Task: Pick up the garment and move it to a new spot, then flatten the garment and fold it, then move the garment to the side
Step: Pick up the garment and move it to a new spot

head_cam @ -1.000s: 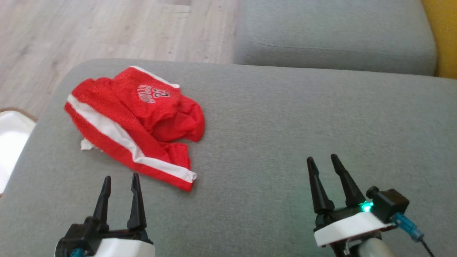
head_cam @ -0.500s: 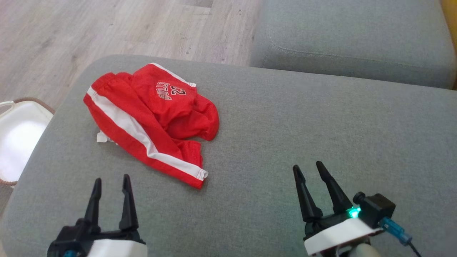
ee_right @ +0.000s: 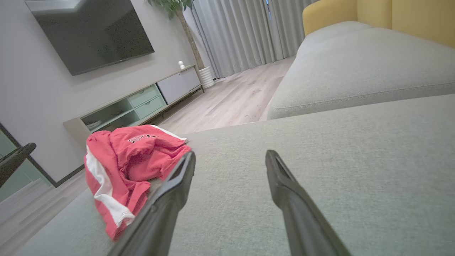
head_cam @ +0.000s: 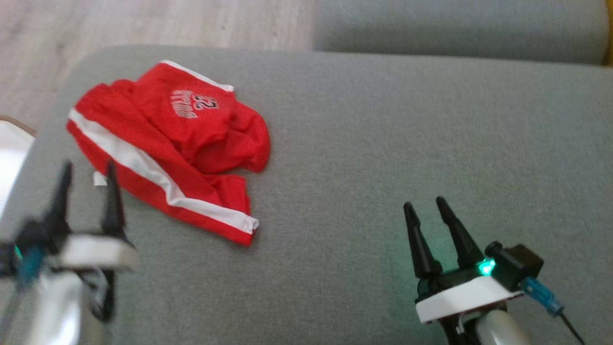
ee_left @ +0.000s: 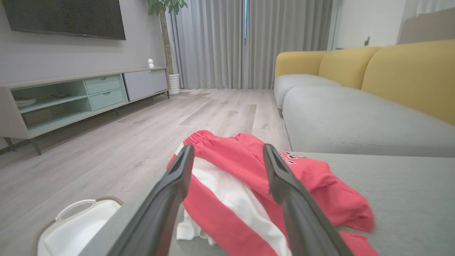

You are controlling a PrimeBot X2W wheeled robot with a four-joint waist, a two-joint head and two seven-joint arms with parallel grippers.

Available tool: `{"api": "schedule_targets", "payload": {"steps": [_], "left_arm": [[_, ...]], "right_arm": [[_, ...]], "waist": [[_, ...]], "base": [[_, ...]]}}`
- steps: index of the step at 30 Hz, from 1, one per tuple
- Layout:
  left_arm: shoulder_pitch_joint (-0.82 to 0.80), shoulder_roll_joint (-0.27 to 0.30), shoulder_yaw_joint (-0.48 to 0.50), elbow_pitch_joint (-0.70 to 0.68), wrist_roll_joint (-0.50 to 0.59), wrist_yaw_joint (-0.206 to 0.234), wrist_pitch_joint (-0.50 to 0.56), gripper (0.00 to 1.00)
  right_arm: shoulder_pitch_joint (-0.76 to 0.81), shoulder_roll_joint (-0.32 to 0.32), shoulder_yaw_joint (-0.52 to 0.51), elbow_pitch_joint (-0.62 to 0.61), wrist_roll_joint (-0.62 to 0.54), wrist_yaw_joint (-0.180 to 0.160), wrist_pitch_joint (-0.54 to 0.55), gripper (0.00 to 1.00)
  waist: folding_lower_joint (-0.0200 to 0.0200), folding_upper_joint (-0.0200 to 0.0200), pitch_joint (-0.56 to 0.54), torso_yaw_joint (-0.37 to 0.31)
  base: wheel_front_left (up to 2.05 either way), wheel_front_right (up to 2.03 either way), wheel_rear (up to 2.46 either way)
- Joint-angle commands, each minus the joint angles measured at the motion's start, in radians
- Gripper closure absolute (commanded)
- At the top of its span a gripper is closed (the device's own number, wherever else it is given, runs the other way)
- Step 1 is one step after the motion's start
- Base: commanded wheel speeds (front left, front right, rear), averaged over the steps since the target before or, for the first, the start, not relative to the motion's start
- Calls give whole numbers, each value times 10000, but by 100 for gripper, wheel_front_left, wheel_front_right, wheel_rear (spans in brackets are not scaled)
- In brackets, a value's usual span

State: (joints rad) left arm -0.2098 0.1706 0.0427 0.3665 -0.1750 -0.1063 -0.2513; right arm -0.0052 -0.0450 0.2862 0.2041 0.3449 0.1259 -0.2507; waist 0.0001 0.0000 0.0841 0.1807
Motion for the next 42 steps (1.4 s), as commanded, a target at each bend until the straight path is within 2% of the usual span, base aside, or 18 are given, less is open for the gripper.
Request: {"api": "schedule_targets", "payload": {"steps": [1,2,7,13,20,23,24,25,28,34,37,42], "left_arm": [[-1265,741,386,357,2,-92,345,0],[-1265,741,386,357,2,-92,345,0],[-3284,1854,45,1916,-103,-197,1741,0],[-5014,2748,-454,3869,-237,-234,2990,0],[-5778,3024,-1136,5388,-920,-241,3454,0],[-5898,2948,-1422,5787,-1424,-241,3570,0],[-5922,2910,-1552,5843,-1639,-242,3592,64],[-5957,2890,-1613,5892,-1876,-242,3569,100],[-6114,2884,-1888,5825,-2405,-242,3284,100],[-6481,3015,-2225,5224,-3113,-242,1737,100],[-6624,2980,-1997,4573,-4003,-243,1110,100],[-6314,2905,-2114,3017,-4669,-243,949,100]], "right_arm": [[-528,-52,78,-401,-134,48,-111,0],[-528,-52,78,-401,-134,48,-111,0],[-837,-52,-175,-586,-300,48,-111,0],[-1268,-52,-524,-727,-446,48,-111,0],[-1478,-52,-639,-776,-483,48,-111,0],[-1507,-52,-669,-788,-466,48,-111,0],[-1507,-52,-677,-793,-464,48,-111,0],[-1500,-52,-697,-795,-465,48,-111,0],[-1451,-52,-788,-781,-480,48,-111,0],[-1376,-52,-873,-734,-420,48,-111,0],[-1246,-52,-867,-666,-277,48,-111,0],[-1020,-52,-773,-585,-84,48,-111,0]], "waist": [[-1,0,499,-352],[-1,0,499,-352],[-1,0,1258,-618],[-1,0,1910,-923],[-1,0,2183,-1155],[-1,0,2211,-1190],[-1,0,2216,-1193],[-1,0,2208,-1182],[-1,0,2148,-1109],[-1,0,1799,-942],[-1,0,1338,-826],[-1,0,779,-763]], "base": [[0,0,0],[0,0,0],[0,0,0],[0,0,0],[0,0,0],[0,0,0],[0,0,0],[0,0,0],[0,0,0],[0,0,0],[0,0,0],[0,0,0]]}}
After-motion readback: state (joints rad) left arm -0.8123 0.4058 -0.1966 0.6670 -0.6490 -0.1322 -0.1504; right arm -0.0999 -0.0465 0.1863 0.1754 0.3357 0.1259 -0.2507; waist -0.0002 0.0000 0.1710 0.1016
